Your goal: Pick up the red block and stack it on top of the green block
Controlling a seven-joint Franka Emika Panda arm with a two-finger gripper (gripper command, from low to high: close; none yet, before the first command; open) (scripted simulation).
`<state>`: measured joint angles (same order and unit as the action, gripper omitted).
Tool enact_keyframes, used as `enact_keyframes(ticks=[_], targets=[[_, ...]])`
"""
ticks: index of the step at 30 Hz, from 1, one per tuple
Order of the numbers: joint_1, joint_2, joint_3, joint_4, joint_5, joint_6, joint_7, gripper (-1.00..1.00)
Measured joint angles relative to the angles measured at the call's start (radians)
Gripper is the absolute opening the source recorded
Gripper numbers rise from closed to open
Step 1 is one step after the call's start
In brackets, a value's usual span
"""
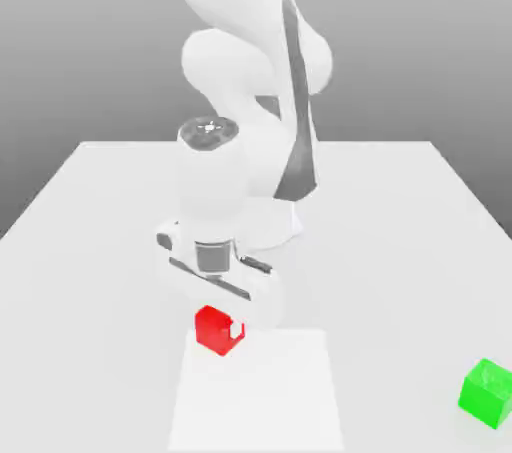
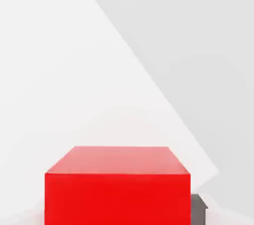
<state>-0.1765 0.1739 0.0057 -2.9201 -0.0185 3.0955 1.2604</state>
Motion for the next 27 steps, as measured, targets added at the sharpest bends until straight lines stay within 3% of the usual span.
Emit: enact_keyframes(ticks=[10,27], targets=[[0.007,-0.279,0.022,-0.020,0.015,-0.259,-0.023,-1.00],[0.421,0.048,0.315,0.563,-0.113,-0.532,-0.260,-1.00]])
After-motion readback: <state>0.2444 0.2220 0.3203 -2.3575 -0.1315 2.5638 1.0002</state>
